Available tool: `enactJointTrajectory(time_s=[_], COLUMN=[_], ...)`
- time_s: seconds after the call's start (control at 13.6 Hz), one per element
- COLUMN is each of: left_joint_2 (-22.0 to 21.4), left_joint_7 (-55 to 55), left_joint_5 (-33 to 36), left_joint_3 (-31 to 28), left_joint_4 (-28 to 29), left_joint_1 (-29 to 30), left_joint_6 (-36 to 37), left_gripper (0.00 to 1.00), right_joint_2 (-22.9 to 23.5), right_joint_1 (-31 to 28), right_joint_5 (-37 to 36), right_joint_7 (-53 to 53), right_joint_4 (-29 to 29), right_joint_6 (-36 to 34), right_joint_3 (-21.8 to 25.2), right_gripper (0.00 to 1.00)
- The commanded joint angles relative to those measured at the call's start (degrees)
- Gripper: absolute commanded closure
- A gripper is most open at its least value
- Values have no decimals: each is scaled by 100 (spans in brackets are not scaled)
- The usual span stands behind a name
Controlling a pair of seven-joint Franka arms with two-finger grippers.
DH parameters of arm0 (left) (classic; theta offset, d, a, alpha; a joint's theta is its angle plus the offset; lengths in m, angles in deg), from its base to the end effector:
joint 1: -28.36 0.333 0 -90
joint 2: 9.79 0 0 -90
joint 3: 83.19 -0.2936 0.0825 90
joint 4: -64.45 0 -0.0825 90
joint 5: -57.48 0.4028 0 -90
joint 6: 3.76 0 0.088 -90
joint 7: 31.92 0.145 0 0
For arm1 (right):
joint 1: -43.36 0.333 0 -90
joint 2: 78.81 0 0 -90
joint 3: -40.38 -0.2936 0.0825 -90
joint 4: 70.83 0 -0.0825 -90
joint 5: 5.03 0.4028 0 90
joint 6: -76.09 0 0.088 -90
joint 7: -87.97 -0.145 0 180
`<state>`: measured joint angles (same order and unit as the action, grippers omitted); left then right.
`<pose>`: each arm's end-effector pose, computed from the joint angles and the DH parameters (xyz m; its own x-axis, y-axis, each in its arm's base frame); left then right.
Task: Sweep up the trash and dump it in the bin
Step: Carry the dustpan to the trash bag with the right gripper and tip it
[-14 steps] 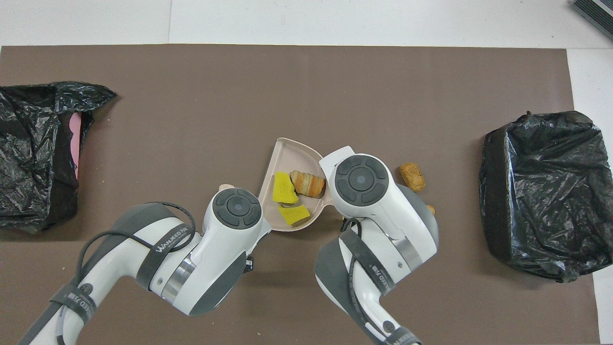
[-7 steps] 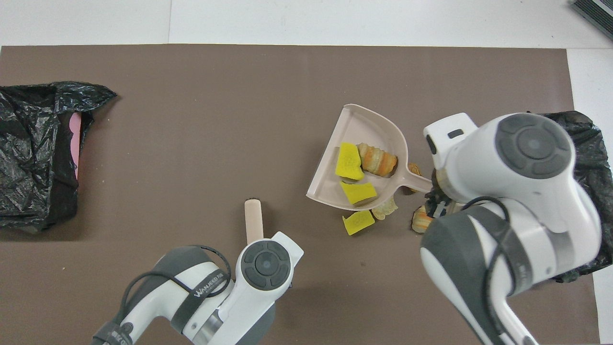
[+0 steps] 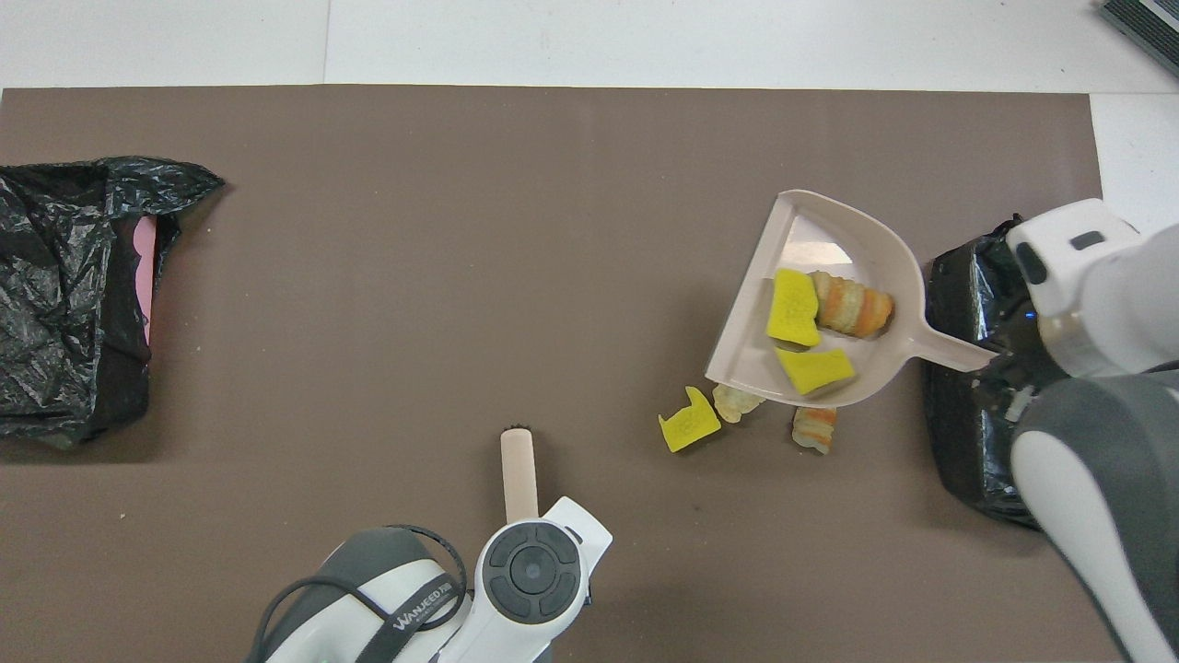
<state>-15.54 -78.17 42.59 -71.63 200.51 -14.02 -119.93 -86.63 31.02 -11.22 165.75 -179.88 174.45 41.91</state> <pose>0.2561 -0.3888 0.2746 0.9525 0.0226 -0.3037 0.0037 -0.9980 -0.0625 0.5147 -0.1420 0.4890 0.4189 0.9013 -0.1106 0.9052 -0.4241 -0.0281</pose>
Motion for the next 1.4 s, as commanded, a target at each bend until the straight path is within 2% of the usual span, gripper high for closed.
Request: enactJointTrajectory(time_s=[0.0,0.15,0.29,0.37,0.59,0.66,0.81,0.88,1.03,1.32], left_joint_2=[-233,-233,-233,-233,-181,-181,-137,-137,-102,319], left_joint_7=[195,283,275,266,274,275,301,362,817,1030], left_joint_5=[-110,-171,-181,-181,-172,-172,-172,-155,-58,969], left_joint_3=[-92,-101,-101,-101,-101,-101,-110,-119,-162,-171], left_joint_4=[298,307,307,307,316,307,228,184,-122,-1325], left_joint_1=[-104,-95,-95,-95,-104,-104,-95,-86,63,721], left_joint_6=[-186,-195,-186,-186,-186,-169,-107,-107,-20,60], left_gripper=[100,100,100,98,84,68,17,0,0,0], right_joint_2=[8,53,158,219,263,272,307,308,316,308], right_joint_1=[-916,-1463,-1631,-1615,-1343,-1194,-956,-877,-719,-412], right_joint_5=[-336,-802,-1407,-1802,-3033,-3289,-3615,-3791,-4195,-4871], right_joint_7=[1051,1668,1819,1890,2152,2363,2750,2830,2875,2936], right_joint_4=[-28,-89,-107,-185,-414,-441,-441,-441,-441,-415], right_joint_6=[331,893,1167,1377,1748,1826,1906,1950,1968,1942], right_joint_3=[-74,-74,-65,-65,-82,-82,-82,-82,-91,-135], right_gripper=[100,100,100,100,100,100,100,100,100,100])
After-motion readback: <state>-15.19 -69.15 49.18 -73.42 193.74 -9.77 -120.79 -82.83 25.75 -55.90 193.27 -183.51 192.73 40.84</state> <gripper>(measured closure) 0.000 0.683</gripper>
